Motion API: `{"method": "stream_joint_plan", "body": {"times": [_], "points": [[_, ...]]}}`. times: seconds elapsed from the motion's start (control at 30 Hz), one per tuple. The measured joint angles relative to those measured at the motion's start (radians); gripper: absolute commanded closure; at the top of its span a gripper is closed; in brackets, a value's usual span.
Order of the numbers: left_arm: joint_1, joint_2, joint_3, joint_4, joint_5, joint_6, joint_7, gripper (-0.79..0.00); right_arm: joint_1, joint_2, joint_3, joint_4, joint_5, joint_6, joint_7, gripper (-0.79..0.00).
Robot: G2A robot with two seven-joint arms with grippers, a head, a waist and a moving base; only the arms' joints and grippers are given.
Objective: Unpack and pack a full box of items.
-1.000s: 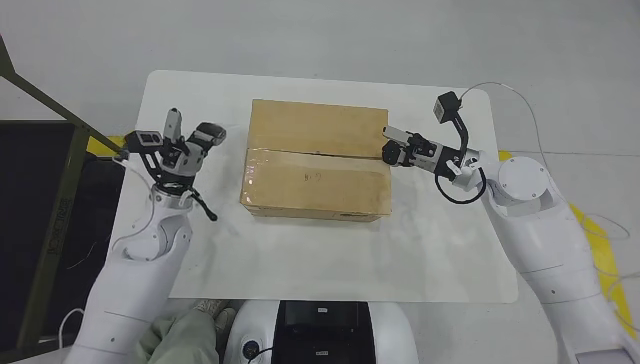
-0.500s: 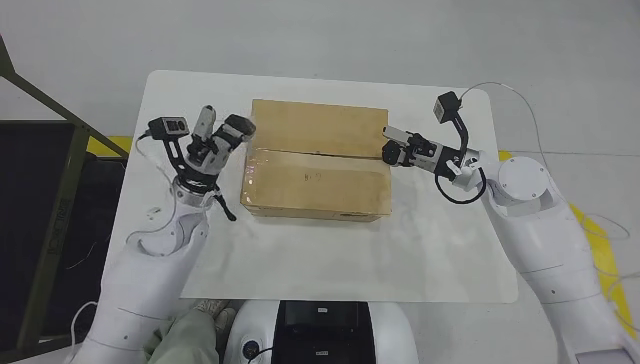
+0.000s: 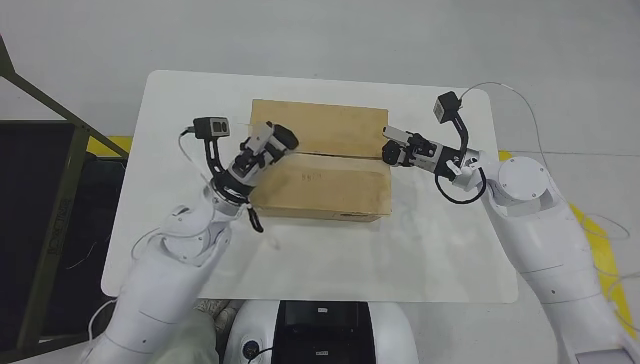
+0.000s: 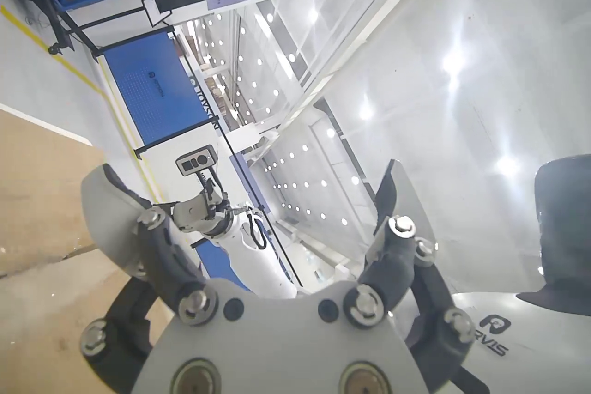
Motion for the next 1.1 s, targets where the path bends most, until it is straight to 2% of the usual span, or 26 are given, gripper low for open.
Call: {"method": "stream_joint_plan", "body": {"times": [0.37, 0.6, 0.73, 1.1], "points": [[-0.042, -0.019, 0.069, -0.023, 0.107, 0.056, 0.014, -0.785, 0.000, 0.000, 0.000, 0.000, 0.000, 0.000, 0.000, -0.785], [-0.028, -0.022, 0.058, -0.030, 0.115, 0.058, 0.021, -0.785, 0.000, 0.000, 0.000, 0.000, 0.000, 0.000, 0.000, -0.785], [0.006, -0.016, 0.002, -0.032, 0.120, 0.053, 0.023, -0.785, 0.000, 0.000, 0.000, 0.000, 0.000, 0.000, 0.000, -0.785], [0.132, 0.006, -0.255, -0.078, 0.068, 0.039, 0.035, -0.785, 0.000, 0.000, 0.000, 0.000, 0.000, 0.000, 0.000, -0.785]]}}
